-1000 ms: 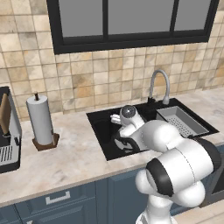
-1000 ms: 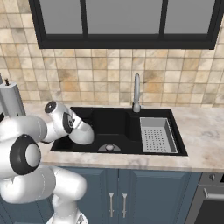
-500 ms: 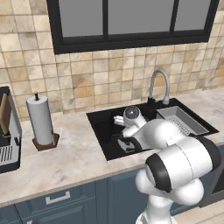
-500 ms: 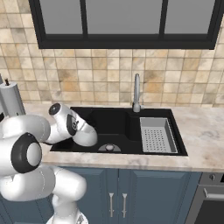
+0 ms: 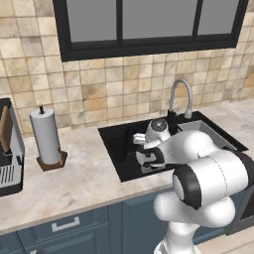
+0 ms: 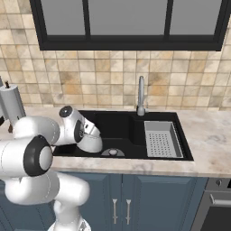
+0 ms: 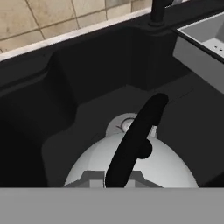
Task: Open the cabinet, pick the kettle from the cabinet, and place it in the sink.
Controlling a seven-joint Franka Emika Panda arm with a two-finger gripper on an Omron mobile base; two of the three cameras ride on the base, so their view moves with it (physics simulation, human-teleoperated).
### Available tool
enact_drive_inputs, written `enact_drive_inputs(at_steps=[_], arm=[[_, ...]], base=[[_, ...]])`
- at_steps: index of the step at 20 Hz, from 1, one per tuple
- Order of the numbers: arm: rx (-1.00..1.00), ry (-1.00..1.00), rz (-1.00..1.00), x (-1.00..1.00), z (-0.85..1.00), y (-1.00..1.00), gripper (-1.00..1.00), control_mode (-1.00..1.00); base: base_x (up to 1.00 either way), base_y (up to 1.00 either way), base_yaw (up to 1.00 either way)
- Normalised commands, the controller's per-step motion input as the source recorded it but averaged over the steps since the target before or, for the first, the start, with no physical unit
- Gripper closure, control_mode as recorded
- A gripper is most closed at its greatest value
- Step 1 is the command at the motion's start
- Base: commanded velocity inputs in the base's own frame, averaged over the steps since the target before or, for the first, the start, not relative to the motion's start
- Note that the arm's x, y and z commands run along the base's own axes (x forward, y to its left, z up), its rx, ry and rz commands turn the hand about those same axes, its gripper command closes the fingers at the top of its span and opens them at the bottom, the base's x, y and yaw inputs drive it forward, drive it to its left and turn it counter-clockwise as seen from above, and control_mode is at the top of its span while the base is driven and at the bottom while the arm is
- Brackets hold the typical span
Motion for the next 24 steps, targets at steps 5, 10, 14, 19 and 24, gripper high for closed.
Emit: enact_drive_inputs(at_steps=[5,10,14,19,24], arm=[[0.0,0.09,0.24,0.08,-0.04,0.03,1.0,-1.0],[0.0,0.05,0.29,0.09,0.0,0.08,1.0,-1.0],[0.0,0.04,0.33,0.16,0.0,0.06,1.0,-1.0],[0.0,0.05,0.37,0.23,-0.03,0.02,1.0,-1.0],[0.0,0.05,0.38,0.18,-0.02,0.0,1.0,-1.0]], base=[[0.0,0.0,0.0],[0.0,0.0,0.0],[0.0,0.0,0.0],[0.0,0.0,0.0],[0.0,0.0,0.0]])
